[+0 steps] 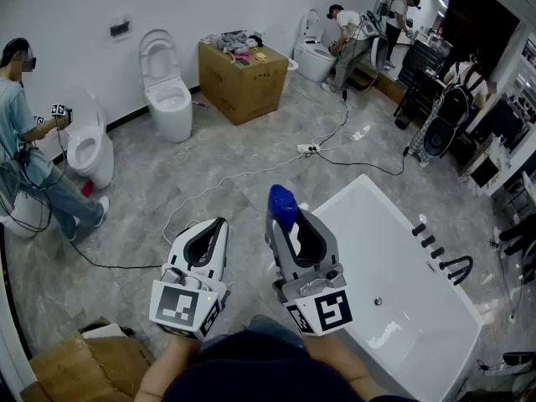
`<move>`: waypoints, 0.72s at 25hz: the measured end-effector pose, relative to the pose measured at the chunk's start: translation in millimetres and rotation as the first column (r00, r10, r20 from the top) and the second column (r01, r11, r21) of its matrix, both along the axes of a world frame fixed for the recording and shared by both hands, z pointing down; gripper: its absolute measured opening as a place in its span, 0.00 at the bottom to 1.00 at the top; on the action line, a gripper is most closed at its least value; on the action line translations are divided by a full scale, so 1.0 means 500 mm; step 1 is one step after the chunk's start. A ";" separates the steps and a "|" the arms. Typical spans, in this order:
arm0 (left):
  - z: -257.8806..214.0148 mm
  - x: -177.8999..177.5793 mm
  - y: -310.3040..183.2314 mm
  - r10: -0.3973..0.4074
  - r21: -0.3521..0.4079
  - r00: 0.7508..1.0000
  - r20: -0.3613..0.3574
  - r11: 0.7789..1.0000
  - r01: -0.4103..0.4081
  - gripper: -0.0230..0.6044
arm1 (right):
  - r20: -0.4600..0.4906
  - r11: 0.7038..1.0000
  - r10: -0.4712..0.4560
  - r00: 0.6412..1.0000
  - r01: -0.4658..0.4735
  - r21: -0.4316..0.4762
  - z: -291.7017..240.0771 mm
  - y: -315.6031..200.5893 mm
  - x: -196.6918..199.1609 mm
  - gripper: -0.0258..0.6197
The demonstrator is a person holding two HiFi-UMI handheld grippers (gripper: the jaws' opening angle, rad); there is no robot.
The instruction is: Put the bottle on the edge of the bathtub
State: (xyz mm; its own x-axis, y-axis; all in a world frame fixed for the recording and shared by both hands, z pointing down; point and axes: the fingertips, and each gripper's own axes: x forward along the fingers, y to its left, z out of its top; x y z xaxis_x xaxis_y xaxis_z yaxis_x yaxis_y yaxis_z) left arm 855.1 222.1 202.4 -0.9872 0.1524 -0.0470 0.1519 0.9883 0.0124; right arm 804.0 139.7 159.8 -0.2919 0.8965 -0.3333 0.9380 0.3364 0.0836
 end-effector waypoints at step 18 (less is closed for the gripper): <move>-0.001 -0.321 0.157 0.065 -0.022 0.997 0.039 0.998 -0.064 0.07 | 0.028 0.998 0.054 0.998 -0.054 -0.033 0.004 0.130 -0.314 0.26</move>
State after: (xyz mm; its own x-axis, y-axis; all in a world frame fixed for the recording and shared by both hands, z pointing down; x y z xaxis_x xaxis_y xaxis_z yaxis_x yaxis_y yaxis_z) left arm 694.5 300.5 201.9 -0.9923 0.0868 -0.0888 0.0874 0.9962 -0.0032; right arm 646.8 204.4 161.7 -0.3294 0.8683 -0.3708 0.9157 0.3895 0.0986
